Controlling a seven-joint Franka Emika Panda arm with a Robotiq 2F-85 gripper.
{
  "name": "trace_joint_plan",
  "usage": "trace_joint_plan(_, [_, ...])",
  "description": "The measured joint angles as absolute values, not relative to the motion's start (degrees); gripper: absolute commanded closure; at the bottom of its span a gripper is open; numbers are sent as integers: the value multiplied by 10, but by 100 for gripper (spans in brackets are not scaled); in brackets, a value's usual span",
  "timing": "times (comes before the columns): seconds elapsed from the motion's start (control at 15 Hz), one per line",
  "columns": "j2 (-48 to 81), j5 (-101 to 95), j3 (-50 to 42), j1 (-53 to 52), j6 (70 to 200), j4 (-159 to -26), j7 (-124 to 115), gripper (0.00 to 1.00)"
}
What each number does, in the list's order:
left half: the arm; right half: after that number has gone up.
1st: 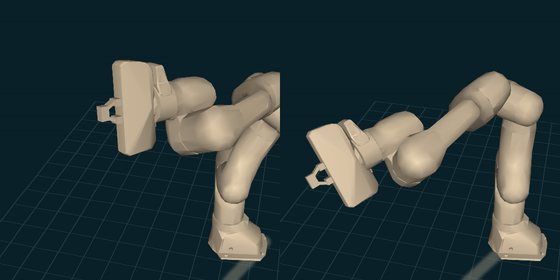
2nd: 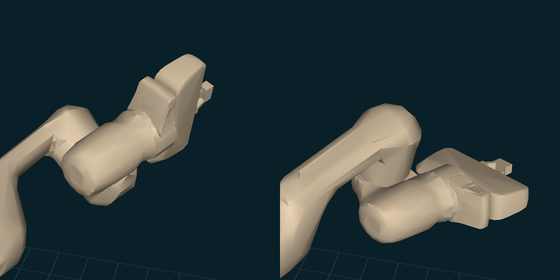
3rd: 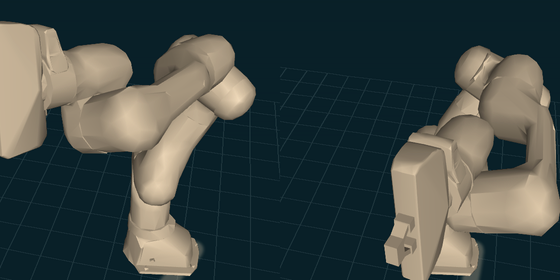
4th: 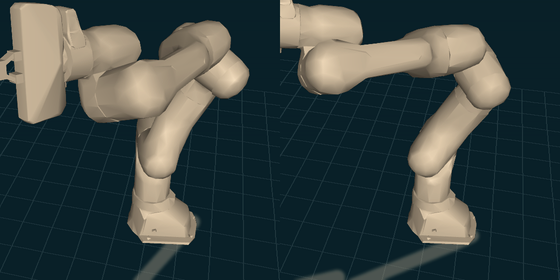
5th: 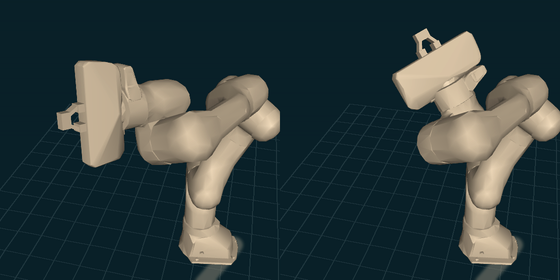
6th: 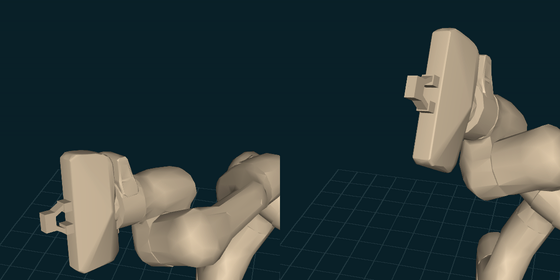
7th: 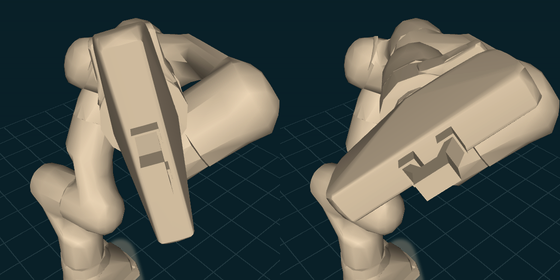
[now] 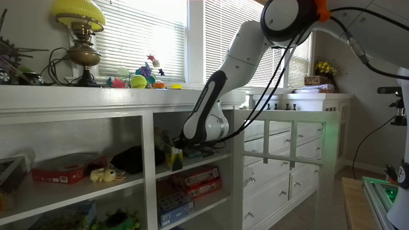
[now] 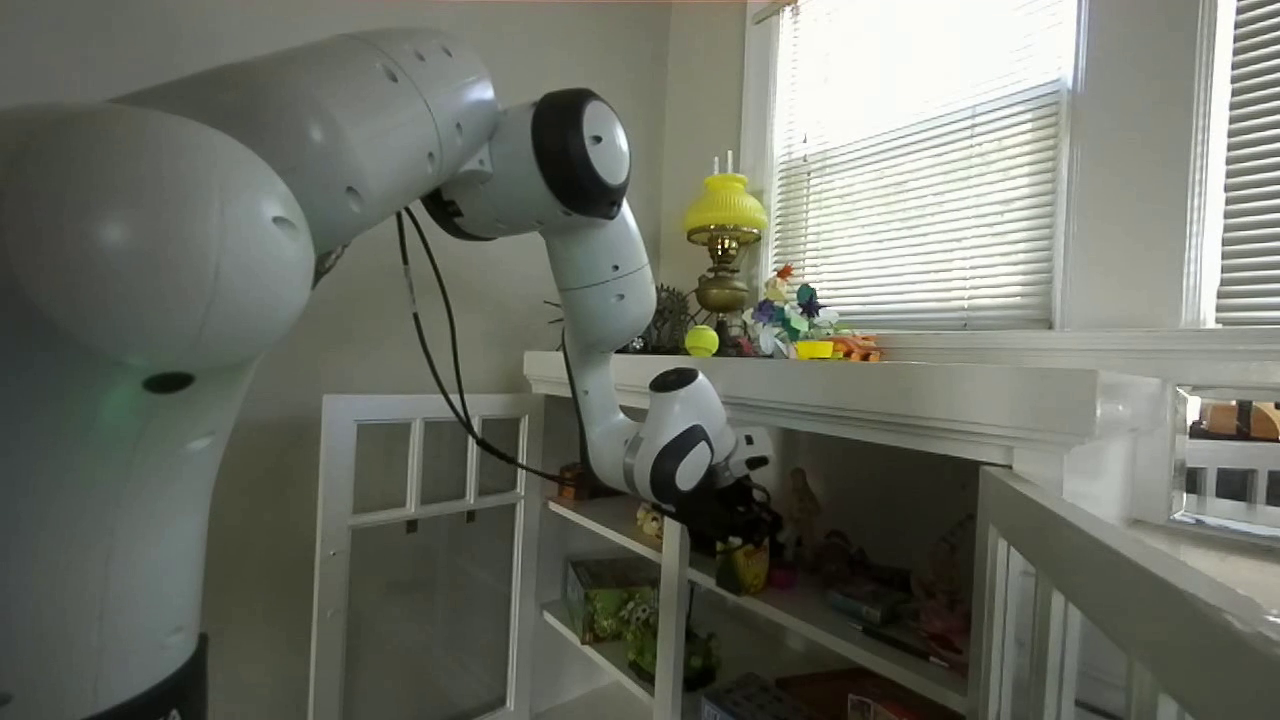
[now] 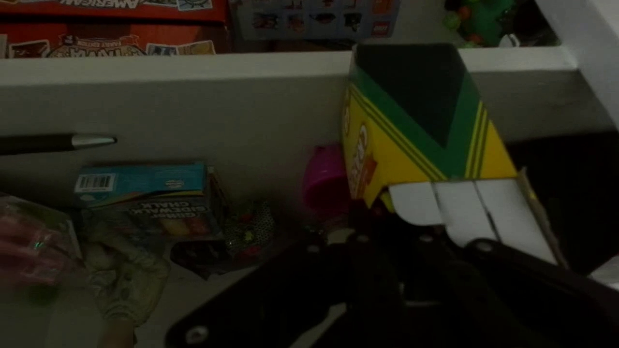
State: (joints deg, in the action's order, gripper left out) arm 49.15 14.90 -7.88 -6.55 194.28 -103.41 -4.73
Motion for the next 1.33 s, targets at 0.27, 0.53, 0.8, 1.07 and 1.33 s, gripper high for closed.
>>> trace_joint_plan(0.27, [492,149,-77,-62,1943,-1032,-48,97])
trace_joint_plan(0.53, [492,149,-69,-56,1941,-1027,-48,97])
trace_joint_plan(0.8, [496,149,-57,-47,1930,-1012,-48,97])
trace_joint_plan(1.07, [507,149,-49,-40,1912,-986,-48,97])
trace_joint_plan(1.33, [523,148,-46,-34,1889,-955,-48,97])
